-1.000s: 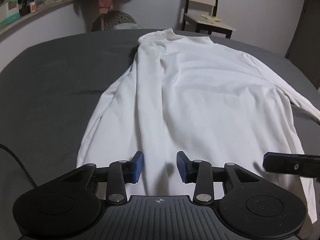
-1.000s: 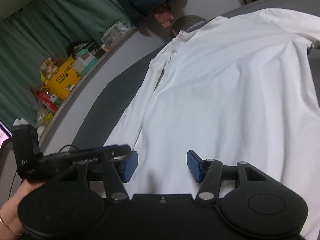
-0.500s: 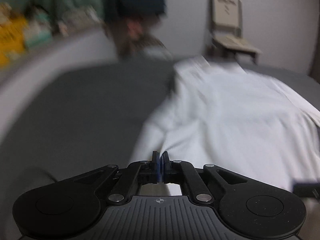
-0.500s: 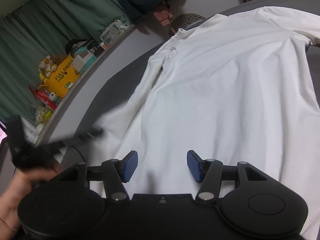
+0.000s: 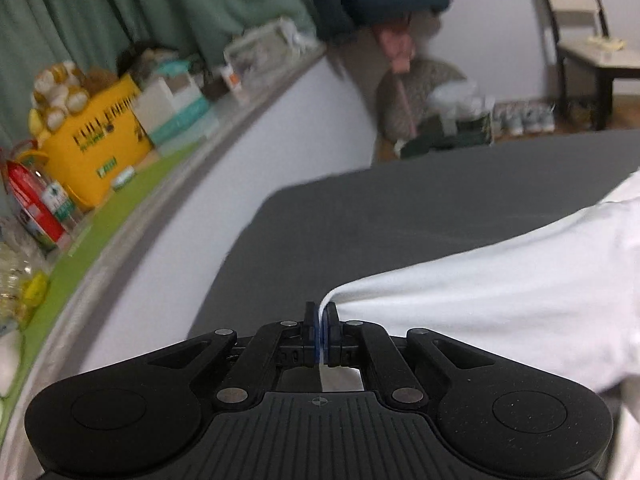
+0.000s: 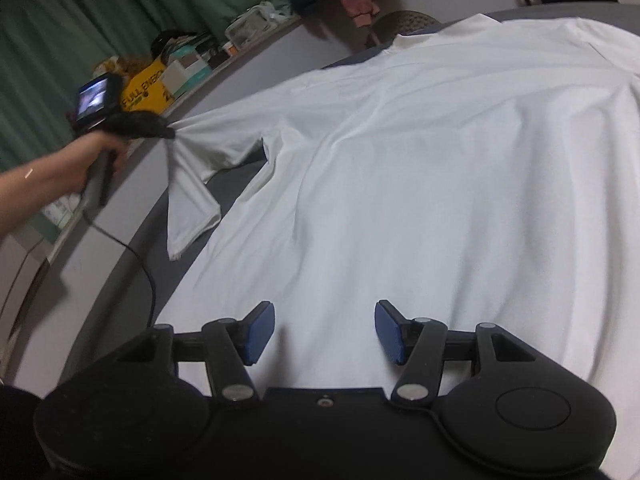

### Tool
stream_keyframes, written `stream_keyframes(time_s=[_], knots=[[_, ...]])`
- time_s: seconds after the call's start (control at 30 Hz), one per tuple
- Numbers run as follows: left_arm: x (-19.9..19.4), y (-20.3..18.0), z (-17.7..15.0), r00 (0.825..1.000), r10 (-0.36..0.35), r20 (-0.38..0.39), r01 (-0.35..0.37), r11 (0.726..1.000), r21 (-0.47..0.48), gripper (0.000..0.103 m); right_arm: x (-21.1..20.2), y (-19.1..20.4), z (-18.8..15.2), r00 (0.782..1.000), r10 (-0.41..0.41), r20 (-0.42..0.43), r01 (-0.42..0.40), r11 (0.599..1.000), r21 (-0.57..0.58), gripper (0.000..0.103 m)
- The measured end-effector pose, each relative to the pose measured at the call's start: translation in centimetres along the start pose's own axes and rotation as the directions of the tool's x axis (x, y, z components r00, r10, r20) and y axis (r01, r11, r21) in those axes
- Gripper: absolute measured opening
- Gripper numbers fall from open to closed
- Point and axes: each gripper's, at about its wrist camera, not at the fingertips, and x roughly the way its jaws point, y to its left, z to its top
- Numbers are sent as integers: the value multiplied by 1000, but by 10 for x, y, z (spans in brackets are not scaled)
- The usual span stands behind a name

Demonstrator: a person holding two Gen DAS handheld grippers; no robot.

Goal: Fold clothes

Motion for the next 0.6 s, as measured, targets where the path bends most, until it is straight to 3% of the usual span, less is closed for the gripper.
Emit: stream_keyframes(time_s=[0.13, 0.27, 0.37, 0.4, 0.5, 0.53, 0.6], knots=[[52, -17, -3, 984, -33, -175, 37, 999, 19, 2, 1, -2, 1, 1000, 19, -5, -19, 1000, -5, 65], [70, -19, -14, 972, -93, -215, 88, 996, -34, 3, 1, 1, 0, 1000, 16, -7, -17, 999, -36, 66], [65, -10, -23, 971, -125, -203, 116, 992, -59, 11, 0, 1, 0, 1000, 16, -6, -16, 999, -45, 66], [59, -6, -26, 974, -124, -188, 113, 991, -68, 22, -1, 1, 0, 1000, 15, -6, -16, 999, -42, 66], [27, 9, -38, 987, -132, -96, 122, 987, -103, 81, 0, 3, 0, 1000, 11, -4, -11, 999, -38, 66], [14, 14, -42, 989, -137, -59, 129, 985, -115, 86, -1, 5, -1, 1000, 7, -4, -7, 999, -39, 66], [-15, 12, -53, 985, -170, 7, 170, 978, -119, 86, -2, 7, -3, 1000, -3, -3, 3, 999, -45, 66]])
